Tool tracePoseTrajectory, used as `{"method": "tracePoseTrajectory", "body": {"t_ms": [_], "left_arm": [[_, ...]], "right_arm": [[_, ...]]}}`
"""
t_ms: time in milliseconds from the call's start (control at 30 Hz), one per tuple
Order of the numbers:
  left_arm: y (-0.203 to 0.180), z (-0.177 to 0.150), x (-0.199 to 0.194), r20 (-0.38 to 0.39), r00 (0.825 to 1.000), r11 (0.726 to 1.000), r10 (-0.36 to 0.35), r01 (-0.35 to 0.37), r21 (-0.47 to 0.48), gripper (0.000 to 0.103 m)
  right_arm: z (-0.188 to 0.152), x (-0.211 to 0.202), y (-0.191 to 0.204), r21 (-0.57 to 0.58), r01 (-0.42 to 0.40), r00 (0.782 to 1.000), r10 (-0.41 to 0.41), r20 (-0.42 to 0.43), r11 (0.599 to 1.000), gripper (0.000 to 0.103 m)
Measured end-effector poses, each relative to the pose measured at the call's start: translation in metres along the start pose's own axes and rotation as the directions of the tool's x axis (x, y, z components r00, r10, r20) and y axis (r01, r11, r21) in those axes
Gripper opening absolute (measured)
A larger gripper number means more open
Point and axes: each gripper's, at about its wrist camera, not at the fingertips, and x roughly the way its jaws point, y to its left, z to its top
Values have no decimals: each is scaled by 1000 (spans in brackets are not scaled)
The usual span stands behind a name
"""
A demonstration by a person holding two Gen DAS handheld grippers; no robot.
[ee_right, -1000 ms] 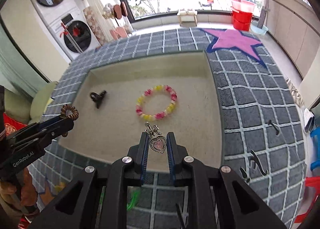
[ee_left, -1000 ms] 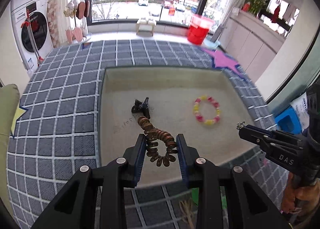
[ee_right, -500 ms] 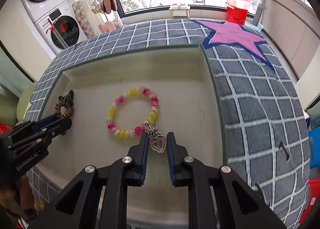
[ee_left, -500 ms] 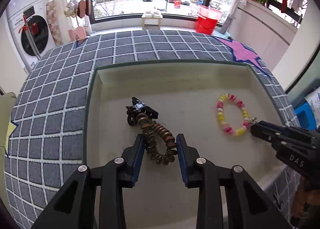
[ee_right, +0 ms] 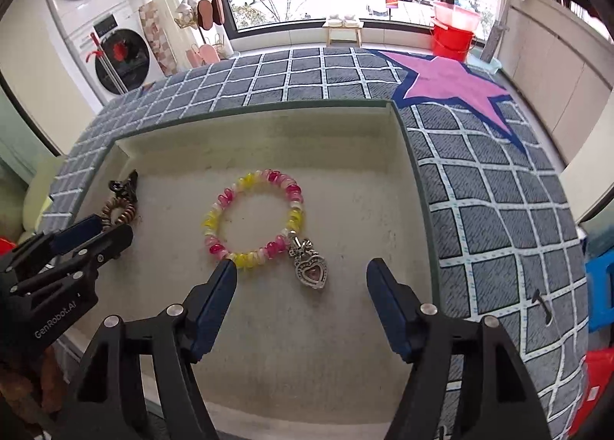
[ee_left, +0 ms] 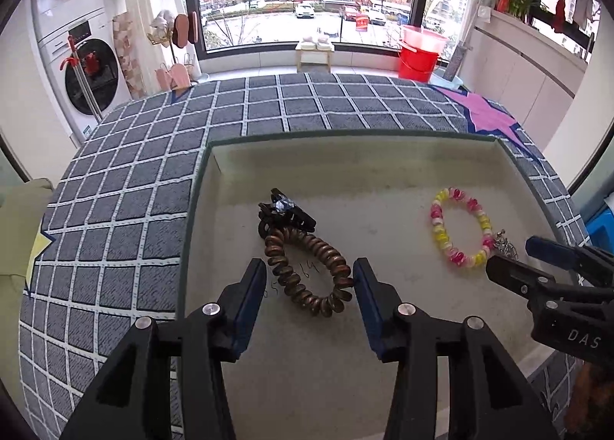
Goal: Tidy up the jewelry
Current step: 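Withdraw both grippers from the tray toward the remaining jewelry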
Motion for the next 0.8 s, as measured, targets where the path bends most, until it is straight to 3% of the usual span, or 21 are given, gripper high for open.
{"method": "tracePoseTrajectory", "body": {"t_ms": [233,467,533,600,767,800], "left_arm": [[2,-1,-9,5,1000,1000,6,-6,-10,60],[-2,-1,-18,21,999,1000,29,-30,11,62],[-2,0,-22,28,999,1000,31,-31,6,103],[-2,0,-30,72,996,999,50,-50,3,103],[-5,-1,-34,72,996,999,50,-51,19,103],[-5,-2,-36,75,996,998,52,-53,17,103]], "right_arm": [[0,-23,-14,108,-110,993,106,47,988,79],[-2,-42,-18,131,-105,991,92,95,986,81],[-1,-44,-21,136,-95,992,83,97,986,81],[-2,-47,-24,141,-99,991,86,99,985,83],[-6,-55,-26,129,-85,992,72,99,988,85],[-8,-57,-26,126,-80,993,67,101,989,93]]}}
